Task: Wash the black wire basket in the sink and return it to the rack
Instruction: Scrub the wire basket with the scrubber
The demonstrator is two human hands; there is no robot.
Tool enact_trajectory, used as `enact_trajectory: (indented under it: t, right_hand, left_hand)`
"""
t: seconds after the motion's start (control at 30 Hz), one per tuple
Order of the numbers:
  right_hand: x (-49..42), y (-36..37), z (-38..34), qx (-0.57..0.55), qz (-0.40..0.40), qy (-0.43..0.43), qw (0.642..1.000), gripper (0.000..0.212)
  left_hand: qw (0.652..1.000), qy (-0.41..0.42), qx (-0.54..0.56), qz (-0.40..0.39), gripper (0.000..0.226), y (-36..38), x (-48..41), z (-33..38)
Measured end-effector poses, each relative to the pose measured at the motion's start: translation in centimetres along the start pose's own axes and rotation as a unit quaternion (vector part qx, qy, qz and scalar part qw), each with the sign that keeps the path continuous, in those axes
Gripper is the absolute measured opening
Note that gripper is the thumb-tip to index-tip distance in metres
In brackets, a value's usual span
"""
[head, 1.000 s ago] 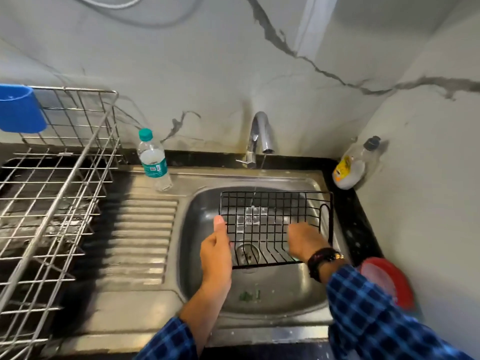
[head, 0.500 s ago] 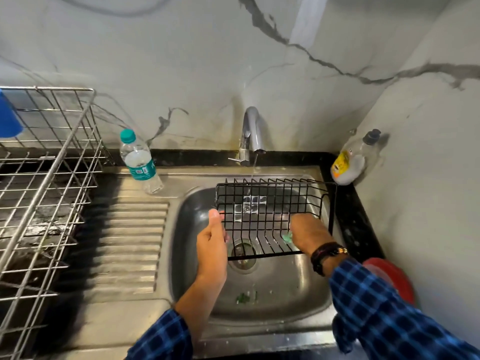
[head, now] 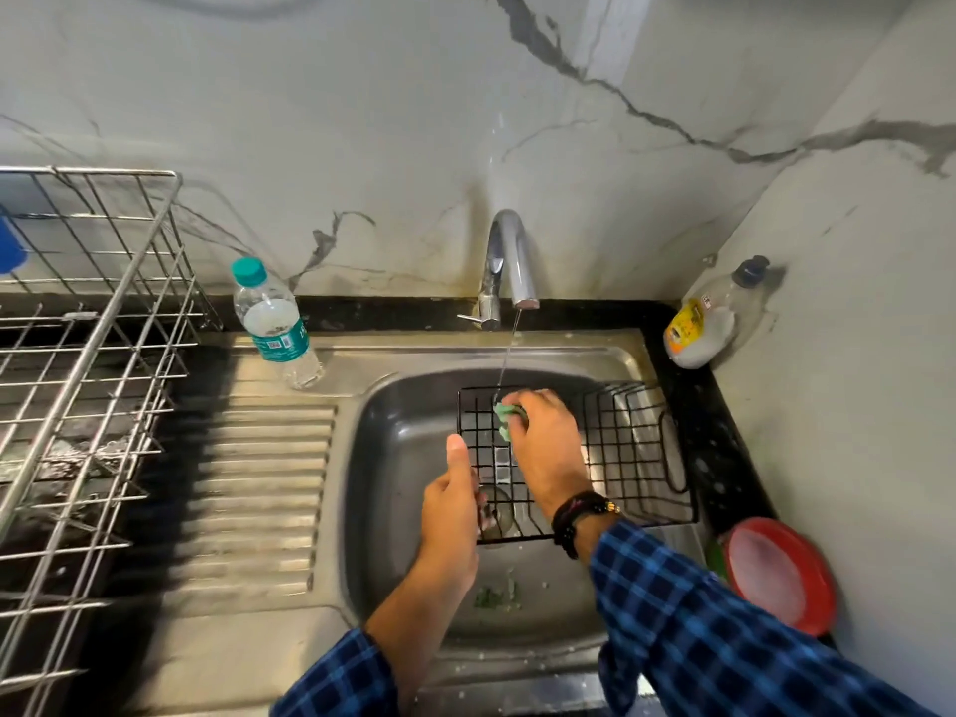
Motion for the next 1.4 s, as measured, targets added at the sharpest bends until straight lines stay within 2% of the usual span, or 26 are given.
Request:
enact_trajectory:
  t: [0.1,0.17,0.27,0.37,0.43,0.5,0.57,0.63,0.67,0.7,0.77,0.87,0.93,1.0,1.1,1.23,1.3,1.4]
  right_hand:
    - [0.7,1.4,0.6,-0.093,-0.001,0.059,0.994,0.021]
    - [0.7,2.4,0.0,-0.095,-0.032,0.065,0.993,0.022]
    - [0.8,3.9,-0.4,0.037,-0.107,0.041,0.993,0.022]
    - [3.0,6.5,0.6,0.198,-0.231,0.0,0.953,0.019]
    - [3.9,6.9,0.9,0.258,-0.267,-0.008,0.928,0.022]
    - [3.2,6.0,-0.1,0.275,-0.229,-0.026,0.933,0.023]
    - [1.3,4.0,-1.8,0.249,-0.13,-0.043,0.959,0.011]
    - [-0.1,1.8,-3.5,0.2,-0.029,-0.058,0.978,0.011]
    - [-0.5,1.2,-4.1,0.18,-0.002,-0.072,0.981,0.011]
    - [-0.5,1.1,-4.7,0.173,0.004,-0.09,0.981,0.013]
    - [0.2,2.5,-5.1,0.204,-0.036,-0.121,0.971,0.016]
    - [1.9,4.9,-3.1,0.3,-0.125,-0.128,0.937,0.014]
    - [2.2,4.7,-1.3,0.317,-0.145,-0.123,0.929,0.011]
    - [1.4,3.1,-0.6,0.301,-0.127,-0.1,0.94,0.011]
    - [-0.4,-0.3,-0.6,0.296,-0.038,-0.071,0.952,0.015]
    - [-2.7,-5.3,1.3,0.213,0.084,0.042,0.973,0.024]
    - [-2.5,-4.5,0.9,0.175,0.081,0.055,0.98,0.021]
    - [-1.1,0.0,-2.9,0.163,0.029,-0.023,0.986,0.012]
  left_hand:
    - [0.998,-0.02,0.002,-0.055,0.074,1.2,-0.2,-0.6]
    - [0.998,-0.009,-0.008,-0.068,0.072,1.6,-0.2,-0.2]
    - [0.999,0.012,-0.003,-0.03,0.062,0.8,-0.5,0.7]
    - [0.999,0.03,-0.006,-0.017,0.065,0.1,-1.3,0.9]
    - [1.0,0.019,0.008,-0.009,0.07,0.0,-1.5,0.6]
    - [1.0,0.011,0.015,-0.008,0.07,0.1,-1.3,0.5]
    - [0.999,0.015,0.029,-0.008,0.066,0.1,-1.3,0.8]
    - [0.999,0.01,0.036,-0.007,0.067,0.1,-1.2,1.2]
    - [0.999,0.006,0.041,-0.01,0.069,0.2,-1.2,1.3]
    - [0.999,0.004,0.044,-0.013,0.069,0.3,-1.2,1.3]
    - [0.999,0.009,0.044,-0.007,0.065,0.2,-1.3,1.6]
    - [0.998,0.004,0.055,0.024,0.065,-0.6,-1.5,1.4]
    - [0.998,0.005,0.061,0.032,0.068,-0.9,-1.7,1.2]
    - [0.998,0.018,0.056,0.029,0.064,-0.7,-1.7,1.7]
    - [0.998,0.04,0.03,0.032,0.061,-0.4,-1.7,2.6]
    - [0.998,0.039,0.029,0.046,0.064,-0.7,-1.8,2.3]
    - [0.998,0.044,0.015,0.04,0.059,-0.5,-1.5,2.2]
    - [0.998,0.054,-0.039,0.014,0.063,0.8,-1.0,2.1]
Point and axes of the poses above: each hand's wrist, its own x-axis away from the middle knuckle, its own y-axis out of the palm, z = x × y, the point moved 10 cm from there along -x, towards the middle knuckle, and after that the axes turned 14 degrees about y, right-handed, at the moved point
